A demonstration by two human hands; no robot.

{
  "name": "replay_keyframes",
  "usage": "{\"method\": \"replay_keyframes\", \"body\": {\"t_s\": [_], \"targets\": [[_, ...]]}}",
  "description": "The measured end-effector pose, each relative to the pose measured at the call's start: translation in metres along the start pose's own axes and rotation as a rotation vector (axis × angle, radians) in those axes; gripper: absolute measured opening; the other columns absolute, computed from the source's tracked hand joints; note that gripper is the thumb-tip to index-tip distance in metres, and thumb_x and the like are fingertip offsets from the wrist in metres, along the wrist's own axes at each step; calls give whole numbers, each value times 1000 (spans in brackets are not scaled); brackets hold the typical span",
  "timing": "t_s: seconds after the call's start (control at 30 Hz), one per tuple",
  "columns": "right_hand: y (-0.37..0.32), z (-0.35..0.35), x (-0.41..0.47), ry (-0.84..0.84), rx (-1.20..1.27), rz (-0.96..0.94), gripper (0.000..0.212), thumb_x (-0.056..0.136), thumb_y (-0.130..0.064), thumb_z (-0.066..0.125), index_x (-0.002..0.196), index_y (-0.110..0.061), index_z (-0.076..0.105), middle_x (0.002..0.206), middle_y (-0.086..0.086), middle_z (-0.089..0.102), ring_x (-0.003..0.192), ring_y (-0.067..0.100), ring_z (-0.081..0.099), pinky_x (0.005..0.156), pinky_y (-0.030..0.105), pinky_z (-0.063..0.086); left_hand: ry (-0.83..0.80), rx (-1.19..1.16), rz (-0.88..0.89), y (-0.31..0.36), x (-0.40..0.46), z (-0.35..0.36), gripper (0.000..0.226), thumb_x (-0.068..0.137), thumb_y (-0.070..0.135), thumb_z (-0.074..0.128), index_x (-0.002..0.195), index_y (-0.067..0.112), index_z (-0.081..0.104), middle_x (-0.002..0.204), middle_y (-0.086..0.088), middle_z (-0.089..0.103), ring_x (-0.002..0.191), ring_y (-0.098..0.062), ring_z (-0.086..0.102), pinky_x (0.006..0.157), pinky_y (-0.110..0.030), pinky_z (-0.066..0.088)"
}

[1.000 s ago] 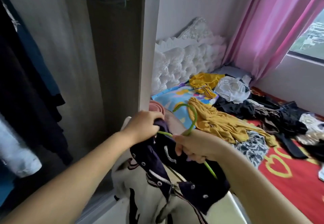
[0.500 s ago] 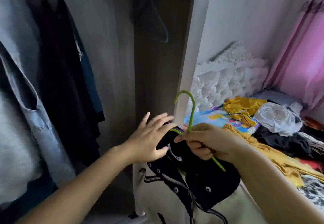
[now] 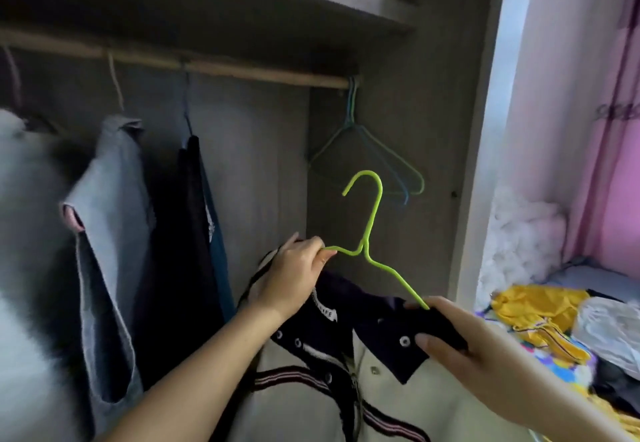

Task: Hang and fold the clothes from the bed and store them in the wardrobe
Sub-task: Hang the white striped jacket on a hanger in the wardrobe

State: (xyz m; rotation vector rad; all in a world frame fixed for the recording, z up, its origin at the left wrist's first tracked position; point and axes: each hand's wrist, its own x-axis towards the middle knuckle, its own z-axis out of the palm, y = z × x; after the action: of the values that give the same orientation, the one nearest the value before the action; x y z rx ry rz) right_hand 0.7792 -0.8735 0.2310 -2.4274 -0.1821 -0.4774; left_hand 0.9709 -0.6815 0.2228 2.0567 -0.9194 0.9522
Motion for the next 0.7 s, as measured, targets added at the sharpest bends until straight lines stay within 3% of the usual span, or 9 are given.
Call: {"method": "replay_keyframes", "body": {"t_s": [0.1,0.17,0.23,0.33,0.43,0.5,0.6,0.7], "targets": [[-37,7,54,127,293,-64,24,92,-8,62,95,-31,69,86,-9,73,79,2,65,73,12,46,91,-60,-144,-29,36,-6,22,99,17,51,90,1,62,102,-11,62,100,-27,54,104,-48,36],[-63,11,99,151,351,-101,21,92,-7,61,92,-26,70,80,-8,72,75,1,64,69,10,45,190,-169,-328,-42,59,-12,28,102,21,44,116,4,61,140,-9,46,129,-23,41,110,-35,26],[-85,15,146,176,388,-119,16,93,-8,61,91,-22,70,75,-8,70,70,1,62,63,9,44,217,-355,-472,-51,76,-19,39,104,25,36,140,11,46,158,-6,23,144,-20,22,113,-27,16],[-121,18,213,203,417,-155,12,93,-8,60,90,-16,69,76,-5,68,66,0,62,59,7,44,233,-528,-544,-70,89,-29,43,106,19,29,149,13,32,161,-5,15,148,-16,11,116,-24,9],[-157,21,276,217,465,-157,9,94,-11,60,91,-15,68,81,1,66,73,10,60,61,16,45,239,-665,-525,-93,92,-43,45,106,20,32,150,15,28,161,-3,15,148,-13,12,115,-19,9],[-177,29,312,203,465,-157,6,93,-11,60,93,-14,66,86,5,65,80,14,59,67,24,43,219,-732,-514,-105,90,-52,47,105,24,35,151,19,29,159,-2,22,145,-15,22,120,-30,15],[-191,61,345,172,420,-143,13,92,-6,61,101,1,67,91,11,63,86,20,57,74,28,40,247,-698,-546,-122,87,-63,46,104,23,37,150,16,31,154,-6,32,141,-20,31,119,-41,23],[-184,103,345,132,325,-154,18,92,-9,59,103,3,66,98,18,69,94,29,64,80,36,47,216,-525,-587,-141,72,-66,45,104,15,34,148,4,28,154,-13,30,142,-22,29,114,-24,20]]}}
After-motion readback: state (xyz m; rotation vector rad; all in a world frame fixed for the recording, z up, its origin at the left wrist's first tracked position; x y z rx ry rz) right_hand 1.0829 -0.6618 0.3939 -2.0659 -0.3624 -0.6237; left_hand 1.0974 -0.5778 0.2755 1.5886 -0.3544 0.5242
